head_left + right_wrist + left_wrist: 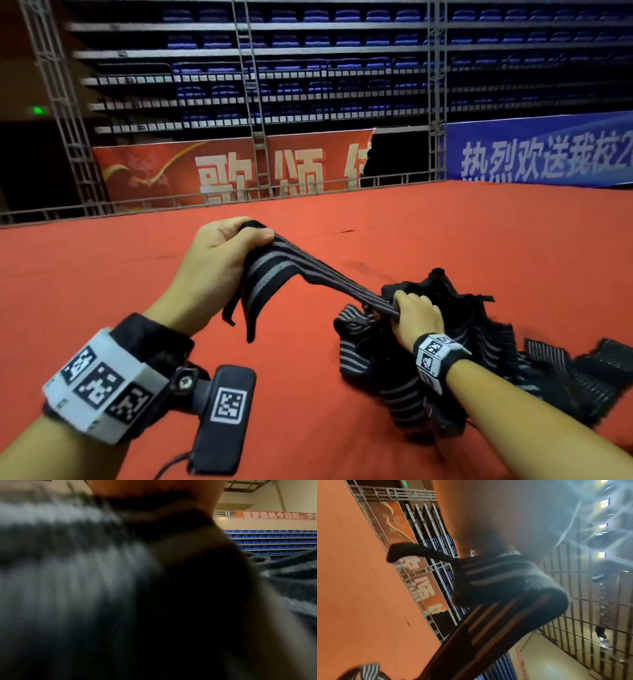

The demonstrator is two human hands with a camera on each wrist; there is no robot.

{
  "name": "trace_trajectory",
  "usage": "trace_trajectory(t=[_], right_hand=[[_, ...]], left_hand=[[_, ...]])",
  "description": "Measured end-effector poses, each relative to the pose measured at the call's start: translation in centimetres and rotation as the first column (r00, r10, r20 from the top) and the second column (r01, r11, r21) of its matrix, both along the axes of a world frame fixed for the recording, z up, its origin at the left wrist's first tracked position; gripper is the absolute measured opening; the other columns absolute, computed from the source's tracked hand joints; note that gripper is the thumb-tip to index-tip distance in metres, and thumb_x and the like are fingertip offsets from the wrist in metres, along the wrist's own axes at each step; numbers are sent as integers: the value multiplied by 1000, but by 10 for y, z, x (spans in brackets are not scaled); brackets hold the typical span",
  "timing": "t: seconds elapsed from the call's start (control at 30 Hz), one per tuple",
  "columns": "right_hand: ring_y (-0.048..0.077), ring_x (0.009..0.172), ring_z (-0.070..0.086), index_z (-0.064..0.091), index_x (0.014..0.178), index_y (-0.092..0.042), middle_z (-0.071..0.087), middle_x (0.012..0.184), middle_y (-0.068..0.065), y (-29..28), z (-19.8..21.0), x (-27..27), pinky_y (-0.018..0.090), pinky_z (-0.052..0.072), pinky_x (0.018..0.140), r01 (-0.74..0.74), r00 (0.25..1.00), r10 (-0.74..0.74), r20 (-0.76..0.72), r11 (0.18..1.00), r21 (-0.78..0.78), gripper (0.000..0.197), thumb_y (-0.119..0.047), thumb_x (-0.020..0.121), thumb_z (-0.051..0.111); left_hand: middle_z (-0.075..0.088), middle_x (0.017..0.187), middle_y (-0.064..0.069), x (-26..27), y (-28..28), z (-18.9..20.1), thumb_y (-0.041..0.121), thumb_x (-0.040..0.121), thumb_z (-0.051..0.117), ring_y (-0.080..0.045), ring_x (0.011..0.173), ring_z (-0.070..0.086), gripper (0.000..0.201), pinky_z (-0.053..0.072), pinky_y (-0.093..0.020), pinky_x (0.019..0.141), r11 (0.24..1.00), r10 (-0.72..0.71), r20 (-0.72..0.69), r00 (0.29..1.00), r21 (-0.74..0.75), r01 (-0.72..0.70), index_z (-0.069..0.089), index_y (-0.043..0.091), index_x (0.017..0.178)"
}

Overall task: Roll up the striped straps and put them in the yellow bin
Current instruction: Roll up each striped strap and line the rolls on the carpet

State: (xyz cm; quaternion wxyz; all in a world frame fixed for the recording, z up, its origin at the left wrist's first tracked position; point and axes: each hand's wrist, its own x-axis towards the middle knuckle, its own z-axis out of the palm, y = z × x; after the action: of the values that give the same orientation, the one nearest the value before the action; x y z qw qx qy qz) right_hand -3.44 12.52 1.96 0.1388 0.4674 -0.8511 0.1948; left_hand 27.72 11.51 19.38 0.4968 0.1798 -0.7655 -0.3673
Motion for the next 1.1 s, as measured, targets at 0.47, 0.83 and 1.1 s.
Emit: trace_trajectory(t=[0.47,0.83,1.1], right_hand=[[35,77,55,50,78,-8,61,77,19,-19,85,12,42,43,69,-86,918,238,318,901,-426,11,2,74,46],[25,59,46,42,79,-18,56,68,18,-6,84,17,36,42,54,-310,783,524,336,796,-520,21,3,76,42],[26,93,62,52,97,-22,64,104,5,40,55,-2,42,50,81,-476,595,701,394,702,-530,32,4,78,49]], left_hand=[[61,70,5,-8,-82,-152,29,89,66,-13,66,55,21,43,-31,63,966,213,642,737,-24,-259,55,17,75],[64,110,2,-131,-51,-100,48,99,44,-17,94,64,25,40,-30,78,870,-197,193,961,487,80,56,30,111],[63,81,-6,-173,-36,-94,16,101,51,-15,75,57,24,47,-26,71,918,-224,220,949,374,130,64,-4,98]])
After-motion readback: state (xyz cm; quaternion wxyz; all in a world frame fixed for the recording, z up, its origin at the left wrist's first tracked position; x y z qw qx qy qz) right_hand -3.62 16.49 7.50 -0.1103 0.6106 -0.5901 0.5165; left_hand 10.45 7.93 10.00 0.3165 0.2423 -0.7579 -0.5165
